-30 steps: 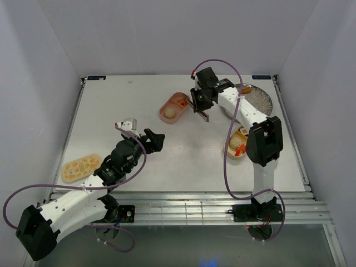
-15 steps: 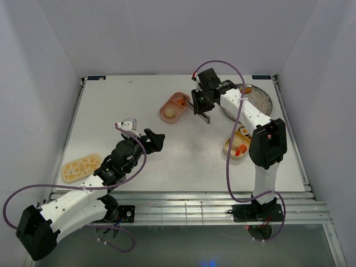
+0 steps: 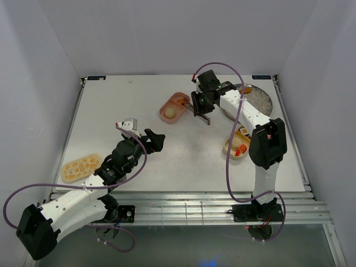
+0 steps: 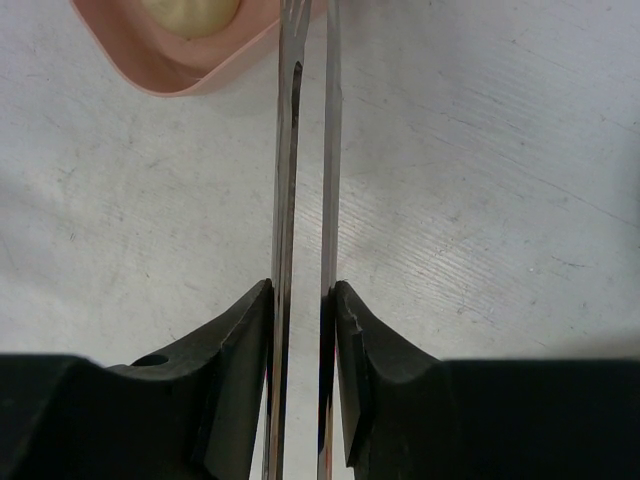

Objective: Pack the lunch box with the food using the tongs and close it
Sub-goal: Place the fake food in the packing box.

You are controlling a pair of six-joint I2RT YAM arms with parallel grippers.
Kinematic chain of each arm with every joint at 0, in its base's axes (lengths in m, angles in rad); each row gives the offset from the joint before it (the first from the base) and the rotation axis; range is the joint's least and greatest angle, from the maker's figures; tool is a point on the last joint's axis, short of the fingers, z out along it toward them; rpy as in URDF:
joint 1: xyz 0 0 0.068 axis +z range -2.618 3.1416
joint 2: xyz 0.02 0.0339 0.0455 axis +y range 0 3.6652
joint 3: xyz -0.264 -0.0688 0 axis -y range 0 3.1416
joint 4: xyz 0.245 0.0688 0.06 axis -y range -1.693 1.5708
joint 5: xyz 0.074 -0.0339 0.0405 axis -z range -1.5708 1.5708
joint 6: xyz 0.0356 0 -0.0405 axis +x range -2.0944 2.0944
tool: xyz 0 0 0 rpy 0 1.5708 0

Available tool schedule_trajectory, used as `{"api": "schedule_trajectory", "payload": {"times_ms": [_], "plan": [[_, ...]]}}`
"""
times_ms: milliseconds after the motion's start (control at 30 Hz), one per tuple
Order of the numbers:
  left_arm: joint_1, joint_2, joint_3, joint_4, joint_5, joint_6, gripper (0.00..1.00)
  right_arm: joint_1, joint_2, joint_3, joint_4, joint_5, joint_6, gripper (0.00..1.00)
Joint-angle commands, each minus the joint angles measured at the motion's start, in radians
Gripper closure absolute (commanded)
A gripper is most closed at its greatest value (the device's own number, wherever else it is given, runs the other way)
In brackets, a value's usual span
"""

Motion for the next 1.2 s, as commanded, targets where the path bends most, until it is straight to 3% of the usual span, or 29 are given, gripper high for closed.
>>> {"api": "schedule_trajectory", "payload": {"times_ms": [0, 933, 1167], "plan": [[-0.003, -0.004, -0.002, -0.003, -0.005, 0.000, 0.02, 0.004, -0.033, 0.007, 0.029, -0.010, 0.006, 0.64], [-0.003, -0.004, -0.003, -0.004, -0.022, 0.006, 0.02, 0.003, 0.063, 0.107, -0.012, 0.042, 0.008, 0.68], [-0.003, -0.002, -0.003, -0.004, -0.023, 0.006, 0.02, -0.001, 0.080, 0.125, -0.020, 0.121, 0.012, 0.69]]}}
